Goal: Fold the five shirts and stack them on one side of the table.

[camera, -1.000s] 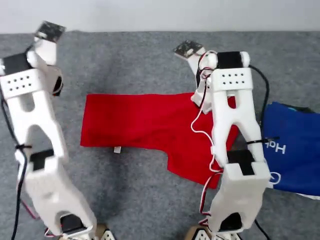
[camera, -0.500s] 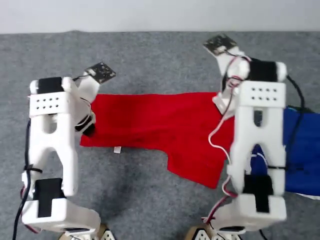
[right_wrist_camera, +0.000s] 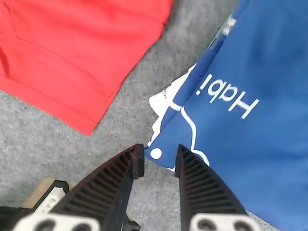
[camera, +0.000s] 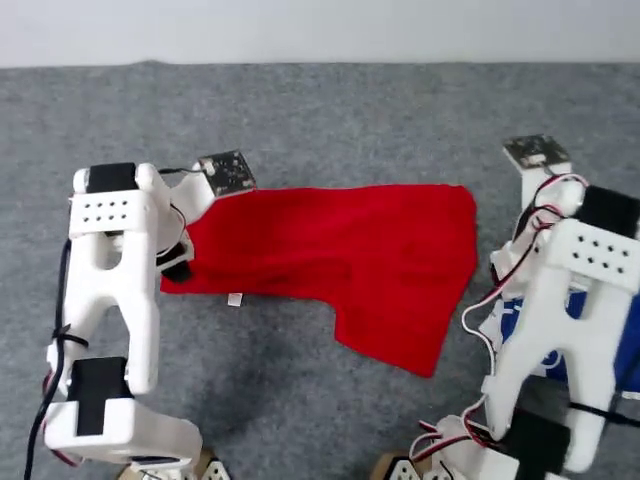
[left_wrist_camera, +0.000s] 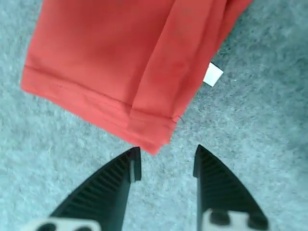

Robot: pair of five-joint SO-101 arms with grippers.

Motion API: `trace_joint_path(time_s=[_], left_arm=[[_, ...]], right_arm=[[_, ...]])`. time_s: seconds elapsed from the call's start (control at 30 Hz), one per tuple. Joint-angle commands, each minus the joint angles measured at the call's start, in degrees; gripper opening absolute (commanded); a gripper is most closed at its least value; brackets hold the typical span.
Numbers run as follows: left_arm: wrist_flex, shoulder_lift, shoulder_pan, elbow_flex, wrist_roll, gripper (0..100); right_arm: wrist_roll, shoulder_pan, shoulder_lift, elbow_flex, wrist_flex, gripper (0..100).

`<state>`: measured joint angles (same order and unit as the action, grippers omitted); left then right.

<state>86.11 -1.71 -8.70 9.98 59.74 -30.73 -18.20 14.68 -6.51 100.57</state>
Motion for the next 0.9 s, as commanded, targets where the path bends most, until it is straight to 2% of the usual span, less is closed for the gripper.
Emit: trace_joint_path(time_s=[0.0, 0.47, 0.67, 0.8, 0.87], left_arm=[[-3.78, 2.99, 0.53, 2.15, 2.37, 19], [-18.46, 1.23, 1.67, 11.56, 2.46, 18], [-18.20, -7.12, 1.58, 7.60, 2.29, 11], [-18.20, -7.91, 1.14, 5.14, 2.20, 1], [-18.02, -7.82, 1.32, 5.05, 2.20, 1]], right_arm=[[0.62, -0.92, 2.42, 0.26, 1.80, 12.1], [0.70, -0.75, 2.42, 0.26, 1.45, 12.1], [0.62, 1.54, 2.42, 0.26, 1.98, 12.1], [0.62, 3.65, 2.42, 0.18, 2.07, 12.1], [0.62, 4.44, 2.42, -1.32, 2.07, 12.1]])
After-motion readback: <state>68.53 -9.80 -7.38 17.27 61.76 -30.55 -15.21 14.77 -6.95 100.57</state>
